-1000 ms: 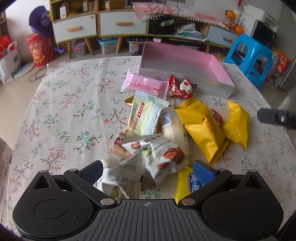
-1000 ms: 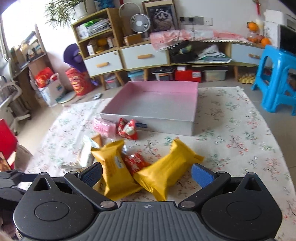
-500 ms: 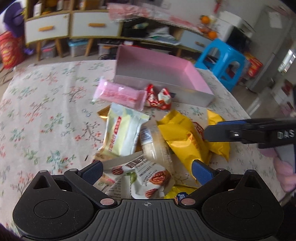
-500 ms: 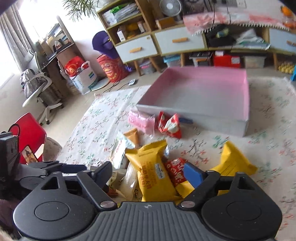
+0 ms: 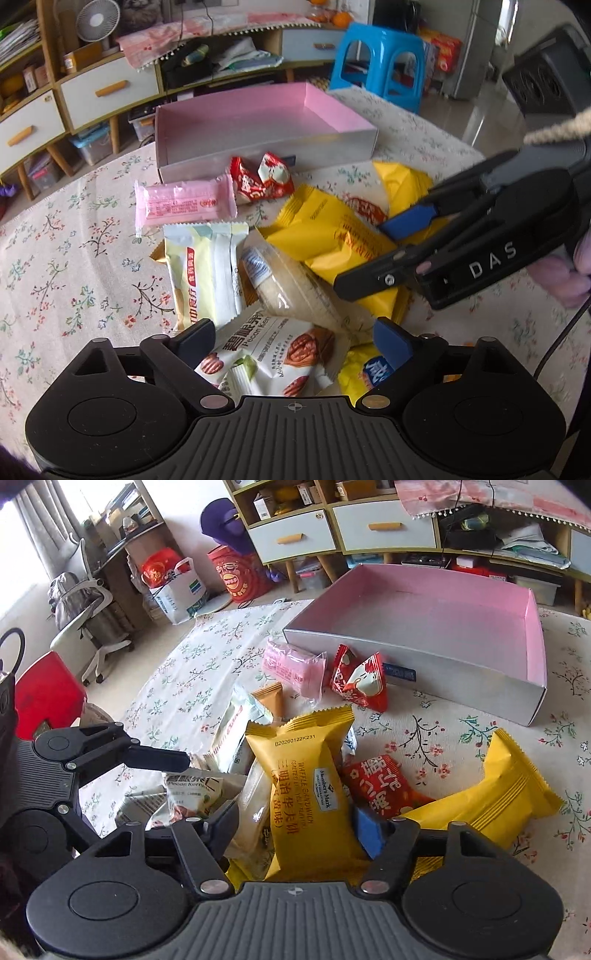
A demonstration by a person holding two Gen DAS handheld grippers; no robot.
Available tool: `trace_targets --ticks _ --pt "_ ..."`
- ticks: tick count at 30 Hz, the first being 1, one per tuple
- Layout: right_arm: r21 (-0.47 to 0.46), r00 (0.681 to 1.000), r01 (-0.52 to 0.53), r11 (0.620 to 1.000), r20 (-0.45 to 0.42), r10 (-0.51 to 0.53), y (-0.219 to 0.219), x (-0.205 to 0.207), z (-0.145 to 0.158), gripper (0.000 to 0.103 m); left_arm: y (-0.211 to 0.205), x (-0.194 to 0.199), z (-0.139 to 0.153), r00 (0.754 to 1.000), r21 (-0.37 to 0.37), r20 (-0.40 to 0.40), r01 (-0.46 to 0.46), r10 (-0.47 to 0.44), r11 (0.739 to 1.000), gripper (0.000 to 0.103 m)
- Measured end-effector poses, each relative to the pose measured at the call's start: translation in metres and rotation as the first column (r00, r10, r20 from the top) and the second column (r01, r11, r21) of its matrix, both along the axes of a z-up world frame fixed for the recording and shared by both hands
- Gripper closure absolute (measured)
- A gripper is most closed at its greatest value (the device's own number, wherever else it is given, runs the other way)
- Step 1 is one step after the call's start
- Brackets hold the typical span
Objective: Organize snacks
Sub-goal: 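Grasp the yellow pastry bag with the right gripper while the left gripper grasps a white printed snack bag, then carry both bags over the pink box and open both grippers to drop them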
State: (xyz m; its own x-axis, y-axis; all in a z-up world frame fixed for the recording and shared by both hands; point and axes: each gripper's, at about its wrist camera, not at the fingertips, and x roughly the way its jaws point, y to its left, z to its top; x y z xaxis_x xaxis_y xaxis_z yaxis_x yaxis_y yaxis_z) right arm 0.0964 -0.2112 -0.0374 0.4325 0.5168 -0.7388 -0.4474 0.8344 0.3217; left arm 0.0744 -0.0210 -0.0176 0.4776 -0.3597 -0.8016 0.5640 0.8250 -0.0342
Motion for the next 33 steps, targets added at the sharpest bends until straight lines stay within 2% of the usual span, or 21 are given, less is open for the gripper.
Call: trace_targets --ticks 5,7,10,16,26,33 --pt "-0.042 1.000 0.014 0.999 0.009 -0.013 0.003 0.001 -0.006 0.064 -0.002 -0.004 -0.002 0.999 0.060 0.037 0.000 -0.003 0.998 0.024" --pt "-0.041 1.000 0.014 0.999 0.012 -0.014 0.004 0.001 -0.007 0.065 0.000 -0.003 -0.002 0.999 0.056 0.039 -0.006 0.004 0.998 0.027" --pt "-0.048 1.000 0.012 0.999 0.016 -0.011 0.004 0.001 -0.007 0.067 0.001 -0.002 -0.001 0.999 0.044 0.035 -0.022 0.020 0.999 0.040" --pt "-0.016 1.000 0.009 1.000 0.021 -0.008 0.003 0.000 -0.001 0.070 0.003 -0.002 0.001 0.998 0.046 0.044 -0.055 0.053 0.997 0.049" --pt "0.055 0.997 0.058 0.997 0.055 -0.061 -0.009 0.006 0.016 0.071 0.019 0.004 0.018 0.989 -0.017 0.043 -0.142 0.143 0.990 0.051" --pt "0.117 0.978 0.166 0.979 0.106 -0.178 -0.036 0.027 0.036 0.071 0.018 0.027 0.046 0.975 -0.037 0.102 -0.196 0.199 0.980 0.053"
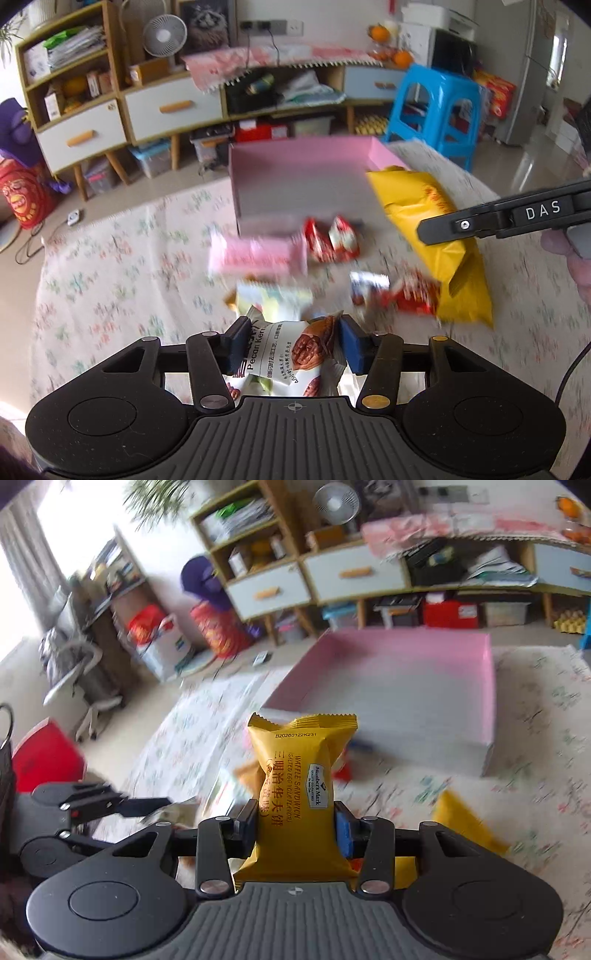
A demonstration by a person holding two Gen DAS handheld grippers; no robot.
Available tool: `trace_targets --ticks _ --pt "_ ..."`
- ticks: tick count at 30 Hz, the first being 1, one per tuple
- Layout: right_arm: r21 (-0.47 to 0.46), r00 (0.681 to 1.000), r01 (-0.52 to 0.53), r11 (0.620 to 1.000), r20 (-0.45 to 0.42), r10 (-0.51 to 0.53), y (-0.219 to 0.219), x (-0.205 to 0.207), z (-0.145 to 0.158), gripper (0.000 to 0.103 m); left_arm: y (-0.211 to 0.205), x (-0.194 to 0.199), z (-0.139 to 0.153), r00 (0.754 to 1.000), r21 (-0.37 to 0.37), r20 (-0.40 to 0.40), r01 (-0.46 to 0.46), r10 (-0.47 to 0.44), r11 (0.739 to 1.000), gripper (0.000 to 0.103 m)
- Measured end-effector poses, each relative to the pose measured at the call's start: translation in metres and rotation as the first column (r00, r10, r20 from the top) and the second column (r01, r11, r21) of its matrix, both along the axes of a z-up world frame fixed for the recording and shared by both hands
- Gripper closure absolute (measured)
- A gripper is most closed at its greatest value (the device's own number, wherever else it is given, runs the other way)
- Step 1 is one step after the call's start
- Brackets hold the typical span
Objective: Organize snacks
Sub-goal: 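Carry both bags over the pink box and open both grippers to drop them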
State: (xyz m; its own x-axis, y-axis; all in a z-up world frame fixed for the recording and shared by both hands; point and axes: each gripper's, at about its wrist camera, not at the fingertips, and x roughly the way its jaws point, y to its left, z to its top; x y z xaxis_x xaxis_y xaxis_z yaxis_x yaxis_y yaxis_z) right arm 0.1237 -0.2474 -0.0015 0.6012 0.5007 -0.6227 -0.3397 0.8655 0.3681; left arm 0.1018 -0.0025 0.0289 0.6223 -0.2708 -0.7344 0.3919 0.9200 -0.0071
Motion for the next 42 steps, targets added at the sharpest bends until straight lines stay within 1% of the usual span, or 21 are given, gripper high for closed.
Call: trace_targets --ticks 5,8,12,16,21,25,26,29,32,35,38,42 --pt "0.026 0.993 0.111 0.993 0.025 -0.112 -0.024 0.026 0.003 0.071 -0.013 0.037 0.015 1.000 -0.021 0.022 -0.015 0.016 1.000 0.054" --pt "0.045 0.986 0.159 0.986 0.035 -0.160 -0.034 0.042 0.002 0.071 -0.024 0.063 0.017 0.999 -0.029 0.036 -0.021 0.022 0.999 0.053" --pt "0.061 0.981 0.187 0.980 0.047 -0.190 -0.038 0.058 -0.004 0.071 -0.039 0.100 0.007 0.998 -0.017 0.041 -0.053 0.054 0.998 0.053" --pt "0.097 0.978 0.195 0.976 0.052 -0.200 -0.043 0.070 -0.010 0.071 -0.054 0.135 -0.003 0.995 0.010 0.045 -0.093 0.092 0.996 0.053" --pt "0.088 0.972 0.221 0.971 0.057 -0.227 -0.048 0.082 -0.018 0.071 -0.068 0.168 -0.023 0.994 0.028 0.044 -0.104 0.103 0.994 0.053" --pt "0.058 0.966 0.250 0.967 0.055 -0.253 -0.052 0.088 -0.025 0.071 -0.075 0.175 -0.039 0.994 0.087 0.055 -0.097 0.093 0.991 0.054" --pt "0.048 0.965 0.253 0.966 0.055 -0.255 -0.053 0.089 -0.028 0.071 -0.077 0.176 -0.041 0.995 0.101 0.054 -0.092 0.087 0.991 0.063" --pt "0.029 0.966 0.253 0.967 0.050 -0.254 -0.053 0.091 -0.033 0.071 -0.077 0.170 -0.043 0.996 0.137 0.069 -0.073 0.064 0.988 0.062" --pt "0.018 0.968 0.247 0.969 0.043 -0.247 -0.051 0.092 -0.035 0.071 -0.075 0.161 -0.044 0.996 0.192 0.080 -0.055 0.040 0.980 0.061" --pt "-0.008 0.973 0.226 0.974 0.038 -0.226 -0.044 0.093 -0.037 0.072 -0.070 0.154 -0.044 0.997 0.212 0.073 -0.052 0.037 0.976 0.061" --pt "-0.031 0.983 0.183 0.983 0.035 -0.181 -0.034 0.092 -0.036 0.071 -0.061 0.147 -0.043 0.997 0.220 0.052 -0.071 0.060 0.973 0.061" --pt "-0.058 0.989 0.138 0.989 0.057 -0.135 -0.020 0.088 -0.033 0.071 -0.046 0.138 -0.042 0.991 0.226 0.021 -0.134 0.133 0.965 0.061"
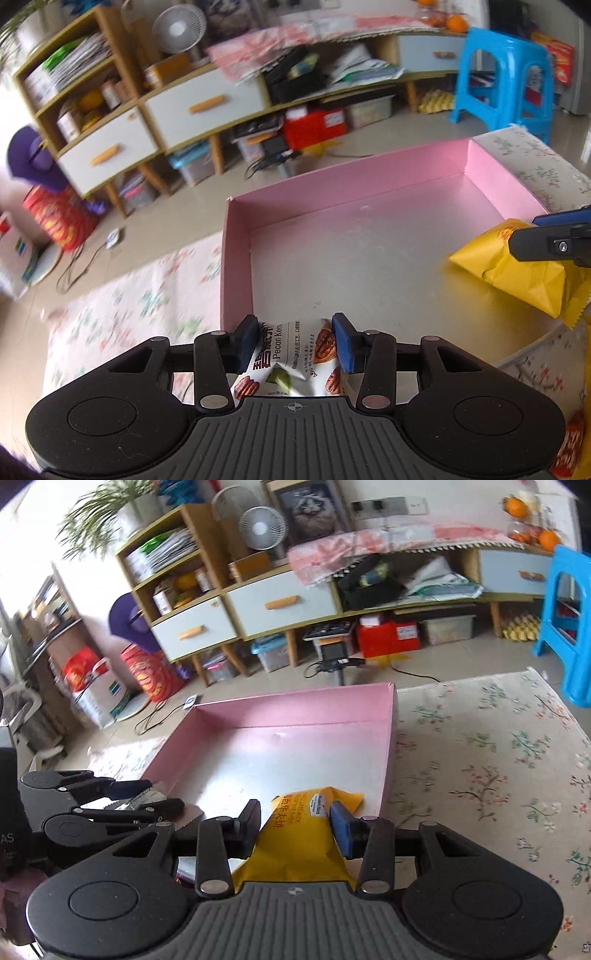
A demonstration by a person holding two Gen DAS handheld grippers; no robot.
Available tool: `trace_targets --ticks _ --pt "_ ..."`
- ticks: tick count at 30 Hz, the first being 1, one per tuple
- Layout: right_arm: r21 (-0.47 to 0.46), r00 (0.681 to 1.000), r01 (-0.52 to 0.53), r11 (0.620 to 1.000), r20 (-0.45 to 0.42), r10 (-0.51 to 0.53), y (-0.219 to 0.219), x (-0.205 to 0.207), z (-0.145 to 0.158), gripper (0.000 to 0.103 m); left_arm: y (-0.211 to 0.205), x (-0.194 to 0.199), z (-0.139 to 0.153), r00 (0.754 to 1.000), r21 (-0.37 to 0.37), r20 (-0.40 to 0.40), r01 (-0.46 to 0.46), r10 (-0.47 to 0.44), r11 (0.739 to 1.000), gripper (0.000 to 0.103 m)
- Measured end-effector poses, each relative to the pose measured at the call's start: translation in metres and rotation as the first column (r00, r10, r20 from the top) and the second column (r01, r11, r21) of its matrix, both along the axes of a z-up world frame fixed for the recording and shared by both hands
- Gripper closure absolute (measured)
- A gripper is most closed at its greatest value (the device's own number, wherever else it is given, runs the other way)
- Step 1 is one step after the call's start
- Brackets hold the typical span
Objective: Organize snacks
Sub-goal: 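Carry both bags over the pink box and open both grippers to drop them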
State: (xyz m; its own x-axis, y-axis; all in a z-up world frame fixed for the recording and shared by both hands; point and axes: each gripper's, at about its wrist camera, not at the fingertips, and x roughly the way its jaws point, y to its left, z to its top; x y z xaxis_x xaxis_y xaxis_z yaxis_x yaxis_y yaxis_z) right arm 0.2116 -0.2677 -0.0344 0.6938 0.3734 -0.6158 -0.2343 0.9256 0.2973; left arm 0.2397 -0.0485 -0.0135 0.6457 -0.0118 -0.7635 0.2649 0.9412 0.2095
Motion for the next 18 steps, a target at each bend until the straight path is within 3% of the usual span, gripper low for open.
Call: trace_targets --ticks 4,10,12,18 --pt "-0.062 0.999 -0.022 0.998 0.032 0.024 0.012 -0.004 0.001 0.071 0.014 -0.010 0.001 0.998 -0.013 -0.022 -0.063 0.063 0.998 0.060" --pt "-0.069 0.999 -0.027 0.997 0.045 0.030 0.017 -0.010 0.004 0.068 0.023 -0.025 0.001 0.994 -0.015 -0.035 -0.100 0.100 0.995 0.056" --pt "-0.064 0.998 -0.027 0.998 0.051 0.030 0.017 -0.014 0.007 0.059 0.026 -0.029 0.002 0.994 -0.028 -0.035 -0.104 0.103 0.994 0.056" --pt "-0.036 0.998 -0.020 0.999 0.061 0.022 0.018 -0.025 0.020 0.034 0.042 -0.036 0.005 0.992 -0.166 -0.046 -0.123 0.116 0.979 0.035"
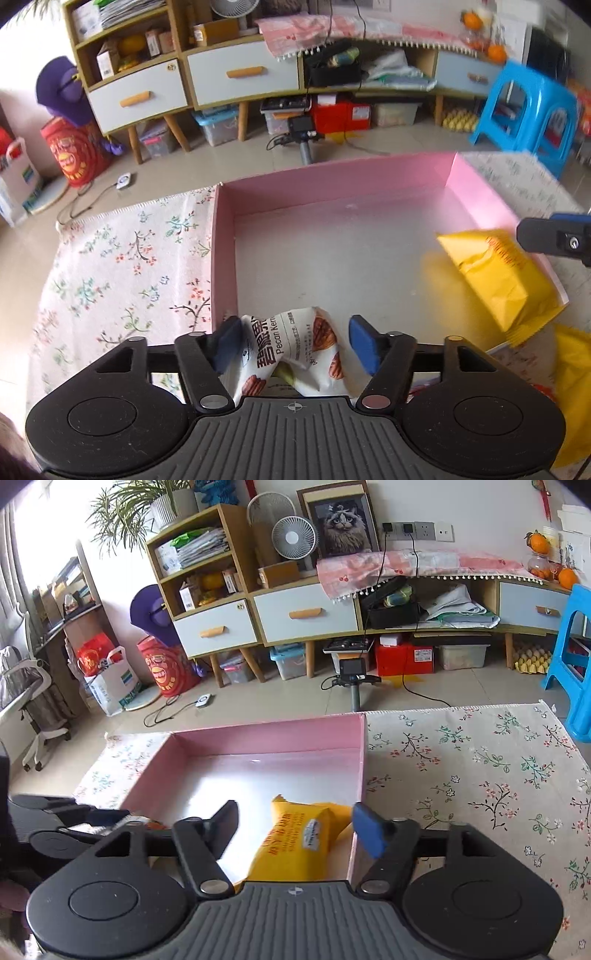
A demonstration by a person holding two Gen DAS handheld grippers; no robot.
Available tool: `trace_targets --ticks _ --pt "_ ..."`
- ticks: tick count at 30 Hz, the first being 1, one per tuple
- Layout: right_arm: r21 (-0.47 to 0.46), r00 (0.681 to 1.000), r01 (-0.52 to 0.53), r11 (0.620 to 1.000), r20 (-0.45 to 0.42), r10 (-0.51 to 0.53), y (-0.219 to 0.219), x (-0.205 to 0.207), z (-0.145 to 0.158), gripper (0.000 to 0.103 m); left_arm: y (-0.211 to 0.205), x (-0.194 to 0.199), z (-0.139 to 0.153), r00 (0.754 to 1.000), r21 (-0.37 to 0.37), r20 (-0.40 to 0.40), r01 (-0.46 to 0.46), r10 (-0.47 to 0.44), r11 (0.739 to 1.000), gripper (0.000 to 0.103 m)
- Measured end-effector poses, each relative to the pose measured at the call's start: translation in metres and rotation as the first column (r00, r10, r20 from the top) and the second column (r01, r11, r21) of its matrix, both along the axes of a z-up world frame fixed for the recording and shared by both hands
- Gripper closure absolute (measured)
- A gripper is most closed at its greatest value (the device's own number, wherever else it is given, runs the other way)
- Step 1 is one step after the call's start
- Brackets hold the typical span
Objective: Organize snacks
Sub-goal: 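Carry both bags over the pink box and open both grippers to drop them, then grasp the yellow chips bag with the right gripper while the left gripper grasps the folded white bag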
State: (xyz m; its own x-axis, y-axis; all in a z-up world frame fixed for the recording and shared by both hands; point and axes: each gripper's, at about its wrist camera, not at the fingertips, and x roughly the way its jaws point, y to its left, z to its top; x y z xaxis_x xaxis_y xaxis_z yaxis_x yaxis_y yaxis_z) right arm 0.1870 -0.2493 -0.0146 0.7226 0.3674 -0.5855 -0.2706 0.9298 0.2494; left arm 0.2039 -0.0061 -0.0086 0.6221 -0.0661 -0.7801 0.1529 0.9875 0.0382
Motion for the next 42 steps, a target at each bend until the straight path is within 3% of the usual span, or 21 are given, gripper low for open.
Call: trace_targets --ticks 2,4,11,23,31,42 --pt "0.013 1.000 0.010 1.000 0.004 -0.010 -0.001 -0.005 0.006 0.032 0.001 -0.007 0.004 1.000 -0.014 0.029 0.003 -0.003 1.000 0.022" --pt "0.020 1.000 0.018 1.000 0.013 -0.019 -0.003 -0.011 0.014 0.027 0.000 -0.015 0.009 0.998 -0.005 0.065 0.008 -0.008 1.000 0.016" --pt "-0.019 0.997 0.041 0.999 0.068 -0.040 -0.004 -0.033 0.039 0.016 -0.005 -0.043 0.030 0.992 0.013 0.123 0.033 -0.034 0.999 0.010" --pt "-0.084 0.990 0.050 0.995 0.135 -0.038 0.005 -0.085 0.052 0.008 0.004 -0.103 0.047 0.984 0.014 0.172 0.048 -0.049 0.999 0.006" --pt "-0.042 0.988 0.016 0.999 0.153 -0.009 0.011 -0.109 0.041 0.008 0.027 -0.140 0.036 0.981 -0.030 0.193 0.030 -0.024 0.999 0.003" --pt "-0.127 0.972 -0.132 0.983 0.180 0.154 0.042 -0.136 0.010 0.008 0.045 -0.171 0.011 0.974 -0.042 0.221 0.057 -0.046 0.997 0.003"
